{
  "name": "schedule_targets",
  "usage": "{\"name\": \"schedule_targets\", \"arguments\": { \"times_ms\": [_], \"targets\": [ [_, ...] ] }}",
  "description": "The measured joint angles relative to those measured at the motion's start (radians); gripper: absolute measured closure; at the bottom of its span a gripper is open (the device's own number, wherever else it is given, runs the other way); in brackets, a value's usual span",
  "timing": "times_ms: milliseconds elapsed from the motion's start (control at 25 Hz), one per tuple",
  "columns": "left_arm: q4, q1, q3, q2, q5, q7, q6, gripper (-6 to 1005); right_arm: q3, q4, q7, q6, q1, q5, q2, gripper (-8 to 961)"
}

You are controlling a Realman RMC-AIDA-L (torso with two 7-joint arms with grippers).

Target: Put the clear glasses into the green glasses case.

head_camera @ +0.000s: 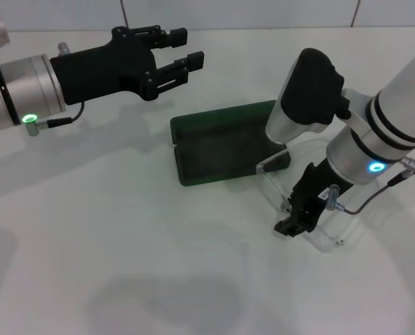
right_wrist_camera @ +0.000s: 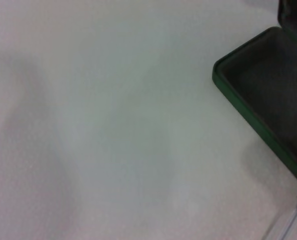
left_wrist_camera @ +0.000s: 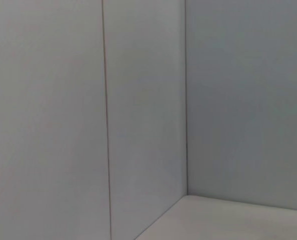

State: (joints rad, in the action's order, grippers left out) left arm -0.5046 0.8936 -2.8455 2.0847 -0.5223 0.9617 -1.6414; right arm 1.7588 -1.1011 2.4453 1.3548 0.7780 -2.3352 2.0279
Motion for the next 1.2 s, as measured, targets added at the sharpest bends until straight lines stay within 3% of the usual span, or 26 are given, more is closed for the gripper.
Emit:
{"name": "schedule_targets", "arguments": {
  "times_ms": [320, 520, 560, 840, 960, 1200],
  "targets": [
    [0.000, -0.002, 0.000, 0.000, 0.003, 0.000, 0.000, 528, 0.014, -0.002, -0.006, -0.020, -0.006, -0.009, 0.000, 566],
    [0.000, -0.008, 0.000, 0.000, 0.003, 0.000, 0.000, 528, 0.007, -0.028, -0.040, -0.007, -0.017, -0.013, -0.005, 772],
    [0.000, -0.011, 0.000, 0.000, 0.003, 0.000, 0.000, 528, 0.000, -0.038, -0.046, -0.001, -0.022, -0.013, -0.007, 777],
    [0.016, -0.025, 0.000, 0.000, -0.006, 0.000, -0.011, 528, -0.222, -0.214, -0.192, 0.101, -0.166, 0.023, -0.008, 817],
    [0.043, -0.041, 0.000, -0.005, -0.023, 0.000, -0.030, 528, -0.317, -0.229, -0.356, 0.106, -0.234, 0.123, -0.008, 836],
    [0.092, -0.042, 0.000, -0.008, -0.005, 0.006, -0.118, 528, -0.416, -0.056, -1.032, 0.094, -0.361, 0.491, -0.005, 835]
  ]
}}
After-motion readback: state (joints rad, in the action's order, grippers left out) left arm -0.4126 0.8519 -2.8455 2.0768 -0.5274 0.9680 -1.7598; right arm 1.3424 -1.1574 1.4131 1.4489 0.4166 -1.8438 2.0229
